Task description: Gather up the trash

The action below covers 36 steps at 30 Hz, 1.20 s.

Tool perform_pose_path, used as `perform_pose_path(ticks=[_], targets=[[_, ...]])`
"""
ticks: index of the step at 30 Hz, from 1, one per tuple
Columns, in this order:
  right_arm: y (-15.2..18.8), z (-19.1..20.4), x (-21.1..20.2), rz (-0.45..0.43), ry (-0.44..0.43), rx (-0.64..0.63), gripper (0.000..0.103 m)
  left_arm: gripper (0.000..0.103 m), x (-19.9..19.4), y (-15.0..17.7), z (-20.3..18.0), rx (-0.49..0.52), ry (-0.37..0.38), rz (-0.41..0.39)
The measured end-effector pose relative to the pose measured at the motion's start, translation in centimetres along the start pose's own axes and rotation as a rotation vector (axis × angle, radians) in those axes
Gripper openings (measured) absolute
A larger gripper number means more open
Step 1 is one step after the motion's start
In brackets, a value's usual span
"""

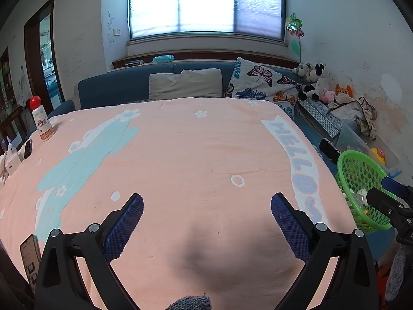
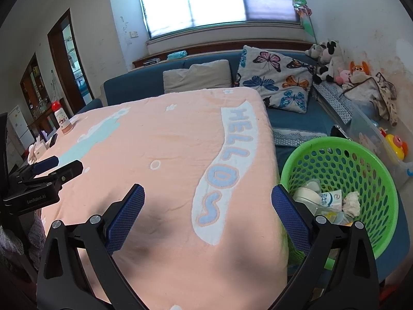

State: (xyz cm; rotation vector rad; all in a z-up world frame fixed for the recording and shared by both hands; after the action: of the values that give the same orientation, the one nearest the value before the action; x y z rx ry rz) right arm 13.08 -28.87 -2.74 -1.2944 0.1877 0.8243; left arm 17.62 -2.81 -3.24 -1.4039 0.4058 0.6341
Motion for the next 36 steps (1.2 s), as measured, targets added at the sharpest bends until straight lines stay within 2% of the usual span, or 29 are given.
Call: perform_pose_path(ticks=[36], targets=[[-0.1,0.6,1.0,0.007,-0.014,-0.013,0.098,0.096,0.2,0.0,0.3,-0.010,-0.004,-0.018]])
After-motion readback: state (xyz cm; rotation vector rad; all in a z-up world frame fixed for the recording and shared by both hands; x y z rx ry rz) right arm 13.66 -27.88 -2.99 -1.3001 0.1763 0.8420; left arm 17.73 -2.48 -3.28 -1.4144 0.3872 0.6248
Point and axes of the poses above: each gripper's, at about its wrist camera, not at the fingertips, and x roughly the way its jaws point, z to its left, y to its underside, the point moved 5 cm from there along x, roughly the way its jaws point, and after that the axes turned 13 degrees about -y, right-handed, at the moved point
